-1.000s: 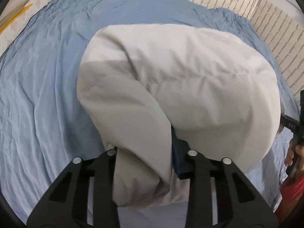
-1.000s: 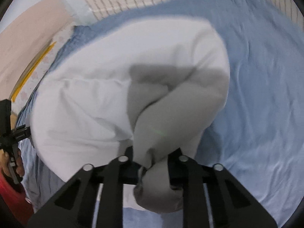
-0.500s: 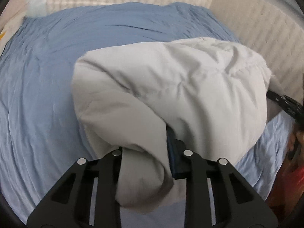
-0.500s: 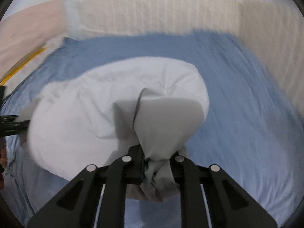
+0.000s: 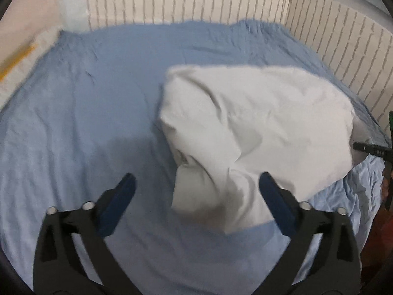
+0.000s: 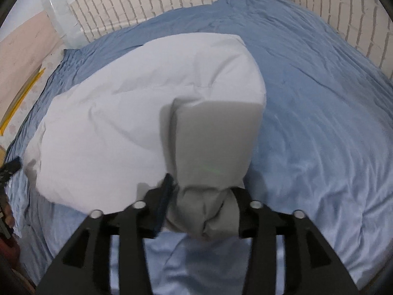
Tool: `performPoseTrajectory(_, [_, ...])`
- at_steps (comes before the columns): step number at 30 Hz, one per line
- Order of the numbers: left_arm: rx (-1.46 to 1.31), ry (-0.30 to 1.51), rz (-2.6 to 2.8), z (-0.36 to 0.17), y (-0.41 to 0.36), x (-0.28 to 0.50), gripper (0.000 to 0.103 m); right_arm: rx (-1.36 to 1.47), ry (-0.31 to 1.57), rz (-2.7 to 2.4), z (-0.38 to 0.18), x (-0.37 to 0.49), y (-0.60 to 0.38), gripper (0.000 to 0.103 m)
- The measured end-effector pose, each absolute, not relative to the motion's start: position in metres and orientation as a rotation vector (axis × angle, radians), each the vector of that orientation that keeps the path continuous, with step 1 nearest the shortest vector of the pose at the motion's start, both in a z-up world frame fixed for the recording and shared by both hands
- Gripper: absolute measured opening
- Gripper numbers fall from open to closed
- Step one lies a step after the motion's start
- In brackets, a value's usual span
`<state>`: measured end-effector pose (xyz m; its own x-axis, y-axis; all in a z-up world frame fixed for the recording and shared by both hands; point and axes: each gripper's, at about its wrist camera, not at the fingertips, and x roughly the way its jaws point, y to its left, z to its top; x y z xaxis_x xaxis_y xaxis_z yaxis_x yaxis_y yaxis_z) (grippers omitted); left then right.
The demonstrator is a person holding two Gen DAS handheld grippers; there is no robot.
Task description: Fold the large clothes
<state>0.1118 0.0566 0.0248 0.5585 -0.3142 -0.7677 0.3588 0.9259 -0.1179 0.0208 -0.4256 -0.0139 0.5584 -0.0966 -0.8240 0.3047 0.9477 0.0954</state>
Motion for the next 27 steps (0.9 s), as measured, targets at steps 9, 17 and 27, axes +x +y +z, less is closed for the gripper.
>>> performPoseTrajectory(9, [-0.025,0.816,-0.295,0.076,0.128,0.077,0.100,0.237,0.753,-0.484,0.052,-0.033,-0.390,0.096])
performPoseTrajectory(17, [0.015,0.797,-0.191,0.088,0.124,0.048,0.100,0.153,0.621,-0.435,0.091,-0.020,-0.262,0.101])
performPoseTrajectory(27, [-0.004,0.778,-0.109,0.111,0.123,0.025,0.100,0.087,0.647,-0.354,0.098,-0.009,-0.184,0.101])
